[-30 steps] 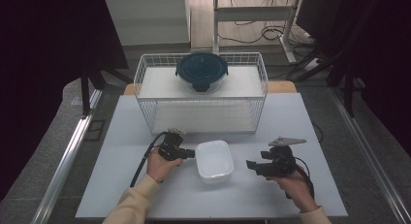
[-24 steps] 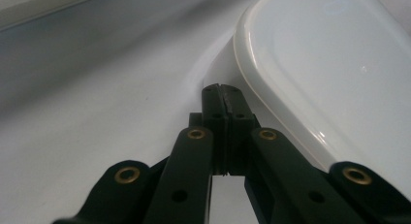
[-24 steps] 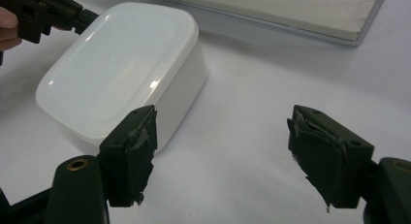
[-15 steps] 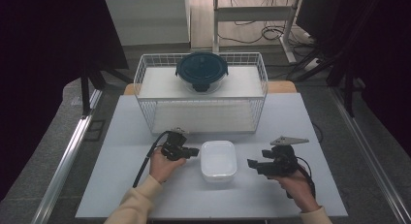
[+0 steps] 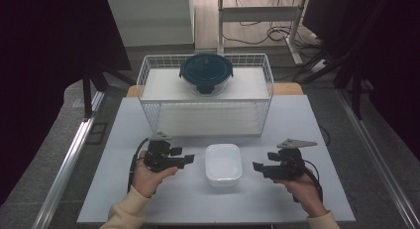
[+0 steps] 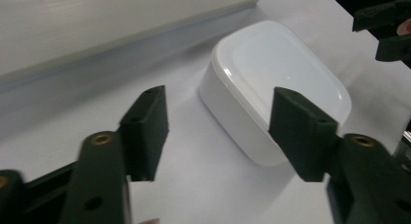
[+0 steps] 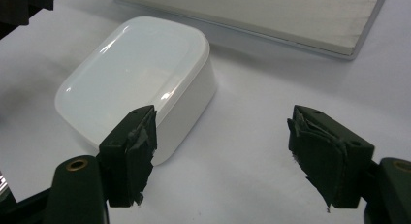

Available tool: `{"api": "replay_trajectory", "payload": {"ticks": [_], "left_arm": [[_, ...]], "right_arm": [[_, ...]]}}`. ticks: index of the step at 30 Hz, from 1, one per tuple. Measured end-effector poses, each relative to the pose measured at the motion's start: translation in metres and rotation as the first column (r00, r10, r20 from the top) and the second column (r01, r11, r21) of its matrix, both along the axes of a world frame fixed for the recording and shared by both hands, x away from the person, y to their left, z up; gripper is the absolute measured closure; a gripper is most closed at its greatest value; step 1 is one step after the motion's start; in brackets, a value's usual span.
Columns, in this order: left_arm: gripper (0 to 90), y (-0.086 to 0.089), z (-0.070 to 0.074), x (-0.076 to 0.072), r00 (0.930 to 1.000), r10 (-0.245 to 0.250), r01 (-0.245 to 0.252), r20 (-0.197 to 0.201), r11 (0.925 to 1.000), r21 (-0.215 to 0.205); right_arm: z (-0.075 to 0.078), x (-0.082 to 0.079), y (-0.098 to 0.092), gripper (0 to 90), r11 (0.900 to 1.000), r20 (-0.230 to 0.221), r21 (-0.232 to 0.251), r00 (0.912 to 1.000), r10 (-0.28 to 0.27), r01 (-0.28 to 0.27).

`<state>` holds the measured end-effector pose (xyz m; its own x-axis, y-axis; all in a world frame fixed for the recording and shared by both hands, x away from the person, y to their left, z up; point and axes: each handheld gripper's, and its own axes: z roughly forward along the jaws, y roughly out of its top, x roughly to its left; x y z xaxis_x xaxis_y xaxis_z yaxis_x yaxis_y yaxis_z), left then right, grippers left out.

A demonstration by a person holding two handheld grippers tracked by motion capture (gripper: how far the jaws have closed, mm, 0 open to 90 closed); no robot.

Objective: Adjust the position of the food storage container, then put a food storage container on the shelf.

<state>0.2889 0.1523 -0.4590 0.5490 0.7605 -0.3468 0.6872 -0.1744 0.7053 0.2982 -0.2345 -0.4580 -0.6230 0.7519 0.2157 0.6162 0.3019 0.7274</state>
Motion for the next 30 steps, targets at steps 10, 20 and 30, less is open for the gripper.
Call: {"api": "replay_trajectory", "payload": {"ticks": [10, 20, 30], "left_arm": [[27.3, 0.0039, -0.004, 0.0019, 0.9994, 0.023, -0.024, -0.026, 0.9996, -0.013], [24.2, 0.0028, -0.0045, 0.0024, 0.999, 0.022, -0.023, -0.038, 0.9994, -0.024], [23.9, 0.0019, -0.0049, 0.0028, 0.9988, 0.026, -0.027, -0.043, 0.9992, -0.03]], "right_arm": [[0.0016, 0.0012, -0.0032, 21.5, 1.0, 0.009, 0.018, 0.9999, -0.005, 0.005], [0.0031, 0.0002, -0.0017, 21.4, 1.0, 0.012, 0.027, 0.9999, 0.003, -0.004], [0.005, 0.0007, -0.0013, 23.5, 0.999, 0.008, 0.033, 1.0, 0.001, -0.001]]}}
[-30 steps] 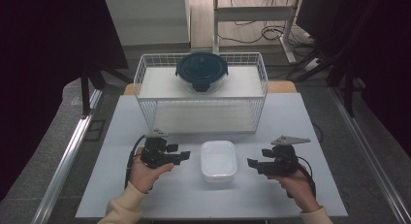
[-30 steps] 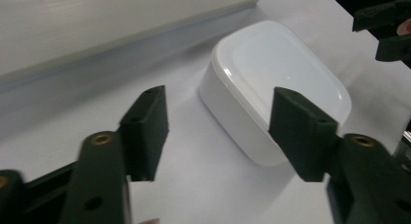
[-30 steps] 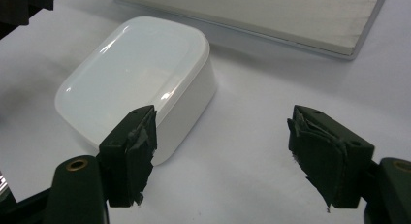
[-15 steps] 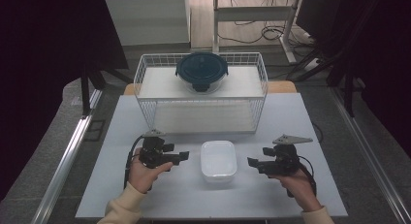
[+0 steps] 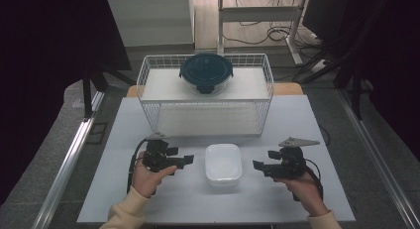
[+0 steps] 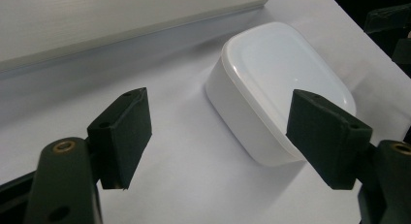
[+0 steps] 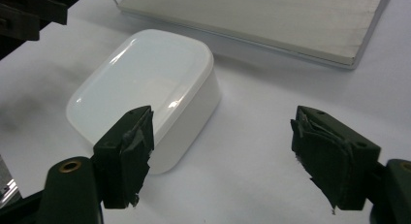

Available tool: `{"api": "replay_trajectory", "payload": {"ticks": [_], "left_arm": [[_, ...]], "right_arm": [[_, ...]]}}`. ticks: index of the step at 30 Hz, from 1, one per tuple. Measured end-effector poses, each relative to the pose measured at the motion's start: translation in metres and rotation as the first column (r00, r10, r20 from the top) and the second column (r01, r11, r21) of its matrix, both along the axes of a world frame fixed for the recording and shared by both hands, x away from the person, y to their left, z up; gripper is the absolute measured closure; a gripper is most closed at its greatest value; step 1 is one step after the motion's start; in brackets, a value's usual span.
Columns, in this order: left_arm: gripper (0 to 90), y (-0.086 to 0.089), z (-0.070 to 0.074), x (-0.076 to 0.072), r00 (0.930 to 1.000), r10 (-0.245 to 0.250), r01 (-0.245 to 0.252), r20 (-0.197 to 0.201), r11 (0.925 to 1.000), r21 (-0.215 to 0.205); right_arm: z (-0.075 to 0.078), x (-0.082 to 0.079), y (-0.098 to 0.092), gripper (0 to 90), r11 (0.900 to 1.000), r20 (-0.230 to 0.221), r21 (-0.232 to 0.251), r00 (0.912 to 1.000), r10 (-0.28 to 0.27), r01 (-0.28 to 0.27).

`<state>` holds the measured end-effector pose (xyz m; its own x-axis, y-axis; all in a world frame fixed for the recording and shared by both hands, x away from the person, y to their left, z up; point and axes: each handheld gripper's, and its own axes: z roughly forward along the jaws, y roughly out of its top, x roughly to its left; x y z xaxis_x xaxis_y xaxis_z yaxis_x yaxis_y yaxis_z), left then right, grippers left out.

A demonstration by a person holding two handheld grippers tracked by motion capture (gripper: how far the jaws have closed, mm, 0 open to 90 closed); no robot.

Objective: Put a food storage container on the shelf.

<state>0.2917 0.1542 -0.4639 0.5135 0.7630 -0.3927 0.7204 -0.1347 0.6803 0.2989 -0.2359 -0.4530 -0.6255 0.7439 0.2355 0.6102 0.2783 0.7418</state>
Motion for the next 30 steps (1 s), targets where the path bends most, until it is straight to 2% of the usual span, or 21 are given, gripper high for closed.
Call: {"api": "replay_trajectory", "payload": {"ticks": [5, 12, 14, 17, 20, 25, 28, 30], "left_arm": [[24.4, -0.002, -0.002, 0.001, 0.9999, -0.002, 0.001, -0.013, 0.9998, -0.018], [25.1, -0.007, -0.004, 0.004, 0.9995, -0.004, 0.002, -0.031, 0.9994, -0.035], [25.4, -0.009, -0.006, 0.008, 0.9987, -0.001, -0.002, -0.05, 0.9982, -0.06], [26.1, -0.011, -0.007, 0.01, 0.9981, -0.005, 0.0, -0.061, 0.9974, -0.072], [27.0, -0.015, -0.01, 0.016, 0.9956, -0.003, -0.007, -0.094, 0.9943, -0.106], [28.5, -0.018, -0.019, 0.021, 0.9899, -0.014, -0.008, -0.141, 0.988, -0.154], [29.5, -0.021, -0.022, 0.022, 0.9877, -0.023, -0.001, -0.155, 0.9881, -0.154], [30.7, -0.024, -0.025, 0.024, 0.9852, -0.036, 0.007, -0.168, 0.9855, -0.17]], "right_arm": [[0.0, 0.002, 0.004, 27.4, 1.0, -0.027, 0.023, 0.9995, 0.015, -0.014], [0.001, 0.005, 0.014, 29.5, 0.998, -0.041, 0.041, 0.9983, 0.043, -0.041], [0.001, 0.008, 0.02, 30.8, 0.997, -0.056, 0.054, 0.997, 0.053, -0.05], [0.0, 0.012, 0.025, 31.3, 0.996, -0.076, 0.063, 0.9952, 0.062, -0.057], [0.0, 0.018, 0.03, 31.8, 0.995, -0.097, 0.089, 0.9938, 0.055, -0.046], [-0.006, 0.031, 0.041, 33.0, 0.993, -0.161, 0.116, 0.9859, 0.044, -0.025], [-0.014, 0.034, 0.046, 34.4, 0.993, -0.192, 0.113, 0.9801, 0.05, -0.028], [-0.02, 0.034, 0.048, 35.8, 0.993, -0.214, 0.113, 0.9756, 0.052, -0.028]]}}
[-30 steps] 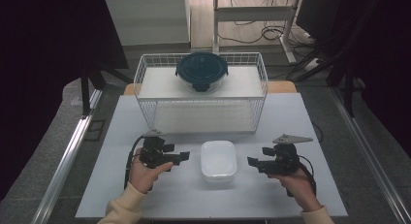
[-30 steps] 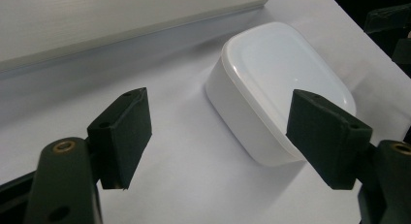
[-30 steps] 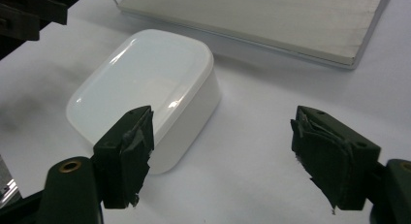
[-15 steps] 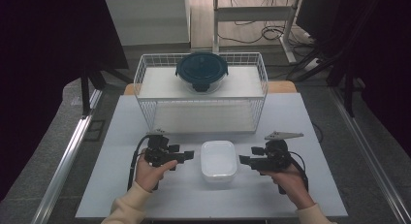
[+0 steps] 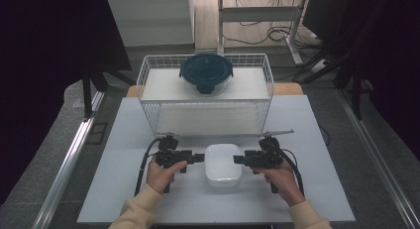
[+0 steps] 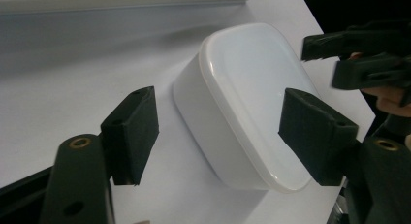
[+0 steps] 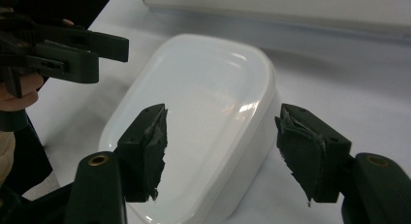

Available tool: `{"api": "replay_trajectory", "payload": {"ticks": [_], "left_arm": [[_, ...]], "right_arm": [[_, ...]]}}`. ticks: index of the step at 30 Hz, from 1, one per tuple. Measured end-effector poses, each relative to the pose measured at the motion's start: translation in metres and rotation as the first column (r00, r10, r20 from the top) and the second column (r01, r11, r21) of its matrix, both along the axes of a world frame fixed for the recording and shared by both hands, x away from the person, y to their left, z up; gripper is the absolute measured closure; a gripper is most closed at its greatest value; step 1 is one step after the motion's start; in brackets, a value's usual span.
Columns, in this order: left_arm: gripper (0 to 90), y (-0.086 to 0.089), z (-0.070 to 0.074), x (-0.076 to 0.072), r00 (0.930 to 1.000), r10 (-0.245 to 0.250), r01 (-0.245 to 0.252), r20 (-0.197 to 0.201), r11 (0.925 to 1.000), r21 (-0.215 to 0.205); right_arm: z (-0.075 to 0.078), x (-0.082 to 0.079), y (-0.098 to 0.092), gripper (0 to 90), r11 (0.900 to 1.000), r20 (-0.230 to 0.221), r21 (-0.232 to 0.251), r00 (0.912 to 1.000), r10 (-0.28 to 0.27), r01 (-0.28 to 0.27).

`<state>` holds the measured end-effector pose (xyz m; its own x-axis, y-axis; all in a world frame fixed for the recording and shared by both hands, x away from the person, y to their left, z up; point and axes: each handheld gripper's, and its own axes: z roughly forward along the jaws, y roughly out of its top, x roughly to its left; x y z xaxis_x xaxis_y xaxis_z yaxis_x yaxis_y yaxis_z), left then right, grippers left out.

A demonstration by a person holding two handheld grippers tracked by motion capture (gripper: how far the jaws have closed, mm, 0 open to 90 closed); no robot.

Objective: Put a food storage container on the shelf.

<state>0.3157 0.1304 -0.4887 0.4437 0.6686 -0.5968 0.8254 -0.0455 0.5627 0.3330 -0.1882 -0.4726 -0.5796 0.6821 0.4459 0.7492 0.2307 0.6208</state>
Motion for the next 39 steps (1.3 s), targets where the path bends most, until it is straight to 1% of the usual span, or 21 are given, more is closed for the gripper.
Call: {"api": "replay_trajectory", "payload": {"ticks": [2, 3, 4, 7, 8, 11, 13, 15, 16, 18, 20, 21, 22, 23, 24, 25, 32, 33, 36, 37, 39], "left_arm": [[31.5, -0.002, -0.001, 0.001, 1.0, -0.003, 0.003, -0.007, 1.0, -0.005], [32.3, -0.005, -0.004, 0.002, 0.9998, -0.012, 0.012, -0.017, 0.9998, -0.015], [32.9, -0.006, -0.005, 0.003, 0.9994, -0.024, 0.023, -0.025, 0.9995, -0.02], [33.9, -0.009, -0.008, 0.003, 0.9992, -0.026, 0.025, -0.031, 0.9991, -0.034], [36.1, -0.01, -0.012, 0.004, 0.9978, -0.019, 0.015, -0.064, 0.998, -0.061], [37.4, -0.01, -0.016, 0.006, 0.997, -0.029, 0.024, -0.072, 0.9978, -0.061], [41.9, -0.011, -0.021, 0.007, 0.9946, -0.041, 0.032, -0.095, 0.9952, -0.093], [42.7, -0.012, -0.022, 0.007, 0.9934, -0.046, 0.036, -0.105, 0.995, -0.094], [47.2, -0.014, -0.023, 0.007, 0.993, -0.058, 0.048, -0.103, 0.994, -0.098], [52.1, -0.016, -0.024, 0.007, 0.9907, -0.075, 0.062, -0.113, 0.9915, -0.114], [53.8, -0.016, -0.024, 0.006, 0.9912, -0.069, 0.056, -0.113, 0.9921, -0.112], [53.8, -0.016, -0.024, 0.006, 0.9915, -0.06, 0.047, -0.115, 0.9923, -0.115], [63.3, -0.013, -0.022, 0.003, 0.9925, -0.002, -0.015, -0.122, 0.9896, -0.143], [66.8, -0.013, -0.022, 0.002, 0.993, -0.005, -0.012, -0.118, 0.9896, -0.144], [67.1, -0.013, -0.022, 0.002, 0.993, -0.005, -0.012, -0.118, 0.9896, -0.144], [67.9, -0.012, -0.022, 0.001, 0.9932, -0.007, -0.011, -0.116, 0.9881, -0.154], [72.1, -0.008, -0.015, -0.004, 0.9953, -0.008, -0.007, -0.097, 0.9877, -0.156], [72.6, -0.007, -0.014, -0.005, 0.996, -0.018, 0.005, -0.087, 0.9891, -0.147], [74.3, -0.006, -0.012, -0.007, 0.9971, -0.01, -0.002, -0.075, 0.9886, -0.151], [75.4, -0.004, -0.011, -0.009, 0.9975, -0.003, -0.008, -0.07, 0.9868, -0.162], [77.6, -0.004, -0.008, -0.011, 0.9984, -0.004, -0.005, -0.057, 0.9881, -0.154]], "right_arm": [[-0.002, 0.0, 0.0, 36.9, 1.0, -0.008, 0.007, 1.0, -0.002, 0.002], [-0.006, 0.0, -0.001, 39.0, 0.999, -0.03, 0.031, 0.9995, -0.008, 0.009], [-0.008, 0.0, -0.001, 40.1, 1.0, -0.035, 0.03, 0.9993, -0.008, 0.009], [-0.009, 0.001, -0.002, 41.5, 1.0, -0.041, 0.027, 0.9992, -0.002, 0.003], [-0.01, 0.001, -0.002, 43.2, 0.999, -0.049, 0.036, 0.9988, -0.002, 0.003], [-0.011, 0.001, -0.001, 44.2, 0.999, -0.057, 0.039, 0.9984, 0.005, -0.003], [-0.014, 0.001, 0.0, 47.6, 0.999, -0.075, 0.043, 0.9971, 0.011, -0.008], [-0.016, 0.001, -0.001, 48.6, 0.999, -0.086, 0.049, 0.9962, 0.011, -0.007], [-0.018, 0.002, -0.002, 50.6, 0.998, -0.106, 0.055, 0.9943, 0.009, -0.004], [-0.019, 0.002, -0.004, 54.1, 0.997, -0.123, 0.074, 0.9924, 0.002, 0.007], [-0.019, 0.003, -0.007, 58.4, 0.995, -0.142, 0.093, 0.9898, -0.012, 0.026], [-0.019, 0.003, -0.007, 58.4, 0.995, -0.142, 0.093, 0.9898, -0.012, 0.026], [-0.019, 0.003, -0.01, 62.6, 0.992, -0.158, 0.115, 0.9869, -0.033, 0.052], [-0.019, 0.003, -0.011, 64.6, 0.99, -0.175, 0.125, 0.9836, -0.042, 0.065], [-0.019, 0.003, -0.011, 64.6, 0.99, -0.175, 0.125, 0.9836, -0.042, 0.065], [-0.019, 0.002, -0.014, 67.2, 0.986, -0.194, 0.146, 0.9799, -0.046, 0.075], [-0.011, -0.005, -0.017, 72.9, 0.981, -0.189, 0.178, 0.9812, -0.039, 0.073], [-0.01, -0.006, -0.017, 73.5, 0.981, -0.182, 0.181, 0.9827, -0.037, 0.07], [-0.006, -0.009, -0.016, 76.9, 0.98, -0.155, 0.191, 0.9874, -0.03, 0.06], [-0.004, -0.01, -0.016, 78.4, 0.979, -0.147, 0.195, 0.9886, -0.031, 0.059], [0.002, -0.012, -0.016, 80.2, 0.98, -0.122, 0.193, 0.992, -0.033, 0.056]]}}
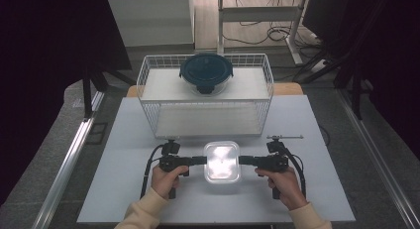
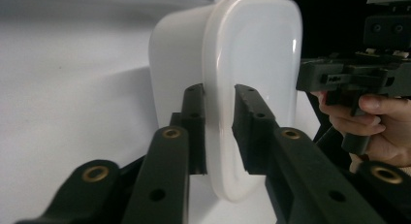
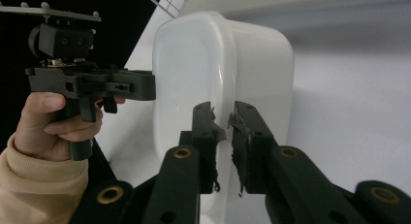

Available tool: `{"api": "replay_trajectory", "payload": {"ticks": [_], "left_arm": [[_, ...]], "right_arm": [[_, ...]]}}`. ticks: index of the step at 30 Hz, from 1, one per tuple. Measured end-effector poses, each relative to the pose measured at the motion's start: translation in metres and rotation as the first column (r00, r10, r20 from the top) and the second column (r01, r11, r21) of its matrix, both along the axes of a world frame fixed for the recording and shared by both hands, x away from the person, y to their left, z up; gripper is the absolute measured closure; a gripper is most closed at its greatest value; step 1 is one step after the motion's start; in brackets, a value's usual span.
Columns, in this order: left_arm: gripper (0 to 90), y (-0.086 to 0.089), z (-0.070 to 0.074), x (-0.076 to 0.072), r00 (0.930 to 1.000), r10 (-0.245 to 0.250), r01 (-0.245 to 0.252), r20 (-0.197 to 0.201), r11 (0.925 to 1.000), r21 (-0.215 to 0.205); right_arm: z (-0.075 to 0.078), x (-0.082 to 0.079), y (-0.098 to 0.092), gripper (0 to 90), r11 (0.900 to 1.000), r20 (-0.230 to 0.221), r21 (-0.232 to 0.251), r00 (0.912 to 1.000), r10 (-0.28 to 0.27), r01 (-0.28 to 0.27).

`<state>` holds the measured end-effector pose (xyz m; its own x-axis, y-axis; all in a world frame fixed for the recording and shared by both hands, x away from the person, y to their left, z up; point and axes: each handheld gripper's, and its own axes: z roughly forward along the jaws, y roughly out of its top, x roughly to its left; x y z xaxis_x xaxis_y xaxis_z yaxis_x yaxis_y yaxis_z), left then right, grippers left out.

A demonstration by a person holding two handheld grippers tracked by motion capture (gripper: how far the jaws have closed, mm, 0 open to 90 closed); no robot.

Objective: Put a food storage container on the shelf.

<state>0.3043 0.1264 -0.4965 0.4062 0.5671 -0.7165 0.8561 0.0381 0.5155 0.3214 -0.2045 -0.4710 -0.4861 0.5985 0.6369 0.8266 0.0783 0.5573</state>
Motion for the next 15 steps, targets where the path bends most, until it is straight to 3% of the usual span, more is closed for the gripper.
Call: {"api": "replay_trajectory", "payload": {"ticks": [3, 15], "left_arm": [[77.7, 0.0, 0.004, -0.002, 0.9998, -0.002, 0.002, 0.019, 1.0, 0.003], [78.4, 0.004, 0.029, -0.012, 0.9923, -0.017, 0.014, 0.123, 0.9994, 0.032]], "right_arm": [[0.007, -0.003, 0.002, 80.2, 1.0, 0.039, -0.024, 0.9991, 0.018, -0.017], [0.022, -0.009, 0.003, 80.1, 0.999, 0.114, -0.014, 0.9922, 0.051, -0.05]]}}
